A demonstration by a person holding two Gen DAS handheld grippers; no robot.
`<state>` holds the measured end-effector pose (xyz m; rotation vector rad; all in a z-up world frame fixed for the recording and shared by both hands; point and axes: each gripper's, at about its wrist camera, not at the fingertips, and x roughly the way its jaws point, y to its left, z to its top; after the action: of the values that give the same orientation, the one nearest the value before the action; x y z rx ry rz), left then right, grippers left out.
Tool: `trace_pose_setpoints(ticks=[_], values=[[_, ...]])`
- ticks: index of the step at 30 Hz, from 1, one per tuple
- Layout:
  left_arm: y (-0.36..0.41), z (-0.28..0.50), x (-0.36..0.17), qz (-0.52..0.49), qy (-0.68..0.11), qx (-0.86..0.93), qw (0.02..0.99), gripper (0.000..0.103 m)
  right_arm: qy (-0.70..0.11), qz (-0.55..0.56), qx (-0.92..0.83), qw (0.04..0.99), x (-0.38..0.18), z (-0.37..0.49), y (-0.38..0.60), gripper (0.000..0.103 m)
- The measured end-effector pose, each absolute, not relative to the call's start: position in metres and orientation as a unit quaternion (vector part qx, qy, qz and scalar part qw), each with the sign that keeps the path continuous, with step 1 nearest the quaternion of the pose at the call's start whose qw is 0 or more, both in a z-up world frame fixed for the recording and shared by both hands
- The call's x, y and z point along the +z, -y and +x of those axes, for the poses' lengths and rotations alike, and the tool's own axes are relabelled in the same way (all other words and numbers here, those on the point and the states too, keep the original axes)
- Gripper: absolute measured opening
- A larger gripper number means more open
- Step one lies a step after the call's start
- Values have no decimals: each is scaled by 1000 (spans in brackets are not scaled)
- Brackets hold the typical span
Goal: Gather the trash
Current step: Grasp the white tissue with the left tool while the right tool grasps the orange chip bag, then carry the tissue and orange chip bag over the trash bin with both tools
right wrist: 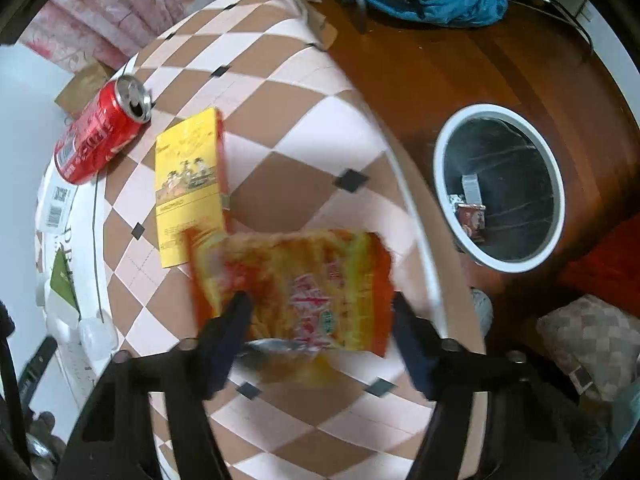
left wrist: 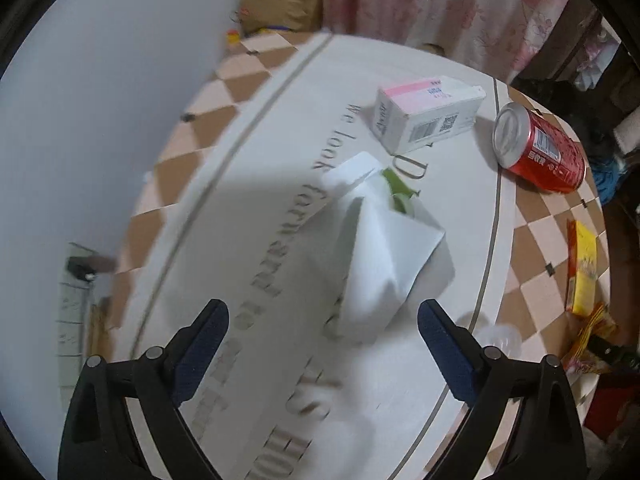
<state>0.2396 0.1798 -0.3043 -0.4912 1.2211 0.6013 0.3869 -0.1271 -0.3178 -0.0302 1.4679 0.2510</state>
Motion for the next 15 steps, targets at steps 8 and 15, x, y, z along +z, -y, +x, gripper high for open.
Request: trace_pose_setpoints(ticks=[8,15], values=[[-173,271,-320,-230,-549,218,773,20,-650,-26,134,748,-313,387,106,8],[-146,261,-304,-161,-543,240,789,8,-631,-20,157,760,-292,380,107,5]])
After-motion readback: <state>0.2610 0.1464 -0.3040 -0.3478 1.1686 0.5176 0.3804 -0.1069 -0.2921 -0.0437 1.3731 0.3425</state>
